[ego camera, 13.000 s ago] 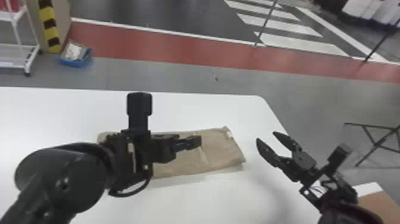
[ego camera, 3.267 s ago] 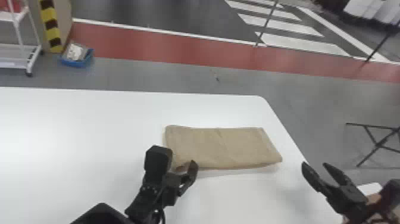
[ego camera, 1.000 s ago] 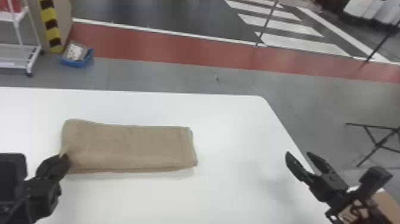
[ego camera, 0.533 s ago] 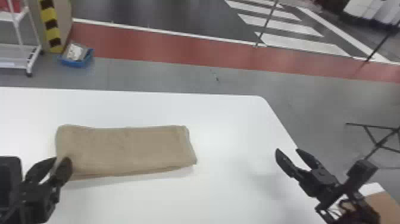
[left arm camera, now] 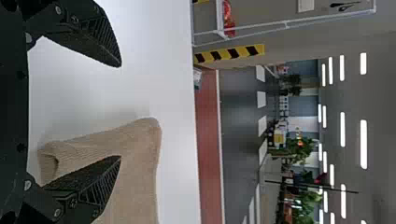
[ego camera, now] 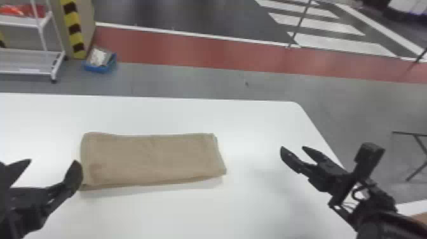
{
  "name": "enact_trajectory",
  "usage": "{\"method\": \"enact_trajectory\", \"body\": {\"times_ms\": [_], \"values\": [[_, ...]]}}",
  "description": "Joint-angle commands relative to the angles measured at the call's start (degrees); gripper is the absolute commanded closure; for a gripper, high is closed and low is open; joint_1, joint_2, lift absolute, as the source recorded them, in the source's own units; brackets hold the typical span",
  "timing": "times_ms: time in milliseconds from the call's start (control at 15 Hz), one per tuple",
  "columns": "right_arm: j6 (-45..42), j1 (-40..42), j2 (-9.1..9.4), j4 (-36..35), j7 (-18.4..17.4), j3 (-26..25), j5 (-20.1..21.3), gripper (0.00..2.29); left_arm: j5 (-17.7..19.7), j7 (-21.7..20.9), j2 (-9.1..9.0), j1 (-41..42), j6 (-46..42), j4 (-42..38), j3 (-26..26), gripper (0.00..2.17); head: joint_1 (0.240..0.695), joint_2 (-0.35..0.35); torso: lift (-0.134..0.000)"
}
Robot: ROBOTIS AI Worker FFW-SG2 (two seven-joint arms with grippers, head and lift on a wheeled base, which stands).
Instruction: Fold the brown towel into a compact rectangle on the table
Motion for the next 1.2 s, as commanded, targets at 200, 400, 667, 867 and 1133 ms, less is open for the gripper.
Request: {"method": "enact_trajectory", "body": {"times_ms": [200, 400, 667, 867, 1133], "values": [[1.4, 0.8, 1.21, -3.6, -3.0, 9.4, 2.4, 0.07, 1.8, -6.0, -0.36, -13.8, -6.7, 13.4, -7.1, 0.41, 0.695, -0.161, -0.124], [1.4, 2.6, 2.01, -5.6, -3.0, 9.1, 3.0, 0.07, 1.6, -8.0, -1.15, -19.5, -6.5, 21.5, -11.6, 1.47, 0.695, -0.162, -0.124], [2.5, 3.7, 1.92, -6.5, -3.0, 8.0, 2.6, 0.07, -0.1, -8.2, -1.59, -20.4, -6.4, 25.5, -11.4, 1.74, 0.695, -0.191, -0.124], [7.8, 2.7, 1.92, -8.1, -4.4, 10.8, 4.0, 0.06, -1.4, -8.0, -1.68, -20.5, -6.4, 27.9, -11.1, 1.74, 0.695, -0.180, -0.124], [13.0, 1.0, 1.92, -8.5, -8.0, 15.0, 6.0, 0.06, -2.1, -8.1, -1.68, -19.9, -5.8, 28.5, -11.1, 1.74, 0.695, -0.135, -0.124]]}}
